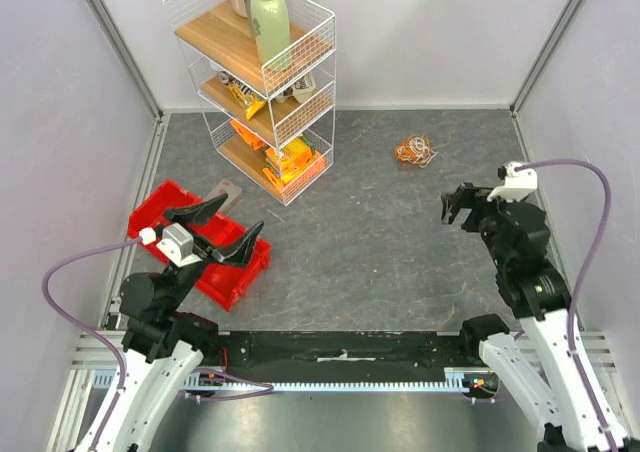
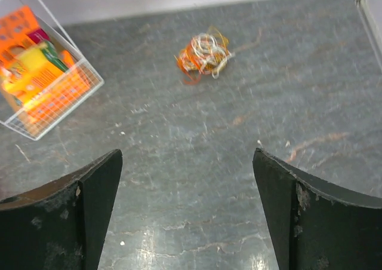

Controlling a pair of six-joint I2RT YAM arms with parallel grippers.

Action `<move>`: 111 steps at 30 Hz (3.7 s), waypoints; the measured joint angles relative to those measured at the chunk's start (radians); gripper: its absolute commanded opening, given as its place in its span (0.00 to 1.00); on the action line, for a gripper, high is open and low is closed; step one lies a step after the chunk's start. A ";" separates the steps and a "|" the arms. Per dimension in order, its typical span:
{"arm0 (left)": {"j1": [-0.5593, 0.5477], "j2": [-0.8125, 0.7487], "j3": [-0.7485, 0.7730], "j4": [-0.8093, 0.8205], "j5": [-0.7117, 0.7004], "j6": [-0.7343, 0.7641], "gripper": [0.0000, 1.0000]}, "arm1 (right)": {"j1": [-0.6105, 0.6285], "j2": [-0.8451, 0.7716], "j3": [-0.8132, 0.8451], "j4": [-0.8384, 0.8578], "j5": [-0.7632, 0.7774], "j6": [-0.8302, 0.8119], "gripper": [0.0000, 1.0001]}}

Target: Untangle the cables

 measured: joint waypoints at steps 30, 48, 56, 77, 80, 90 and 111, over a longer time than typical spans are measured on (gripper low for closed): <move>0.002 0.108 0.253 -0.673 -0.054 -0.597 0.75 | -0.093 1.581 0.749 0.331 -0.062 0.112 0.26; -0.031 0.342 0.058 -0.494 0.257 -0.705 0.63 | 0.339 0.631 -0.298 0.444 -0.272 0.226 0.19; -0.316 0.606 0.094 -0.439 0.135 -0.715 0.54 | 0.340 0.415 -0.407 0.355 -0.336 0.219 0.32; -0.507 1.425 0.599 -0.342 -0.161 -0.715 0.53 | 0.340 0.412 -0.394 0.319 -0.395 0.182 0.36; -0.501 1.482 0.627 -0.345 -0.175 -0.715 0.52 | 0.340 0.384 -0.394 0.313 -0.394 0.183 0.36; -0.499 1.520 0.605 -0.322 -0.194 -0.716 0.64 | 0.340 0.359 -0.394 0.305 -0.391 0.187 0.36; -0.499 1.299 0.487 -0.360 -0.242 -0.677 0.02 | 0.340 0.414 -0.395 0.260 -0.229 0.211 0.10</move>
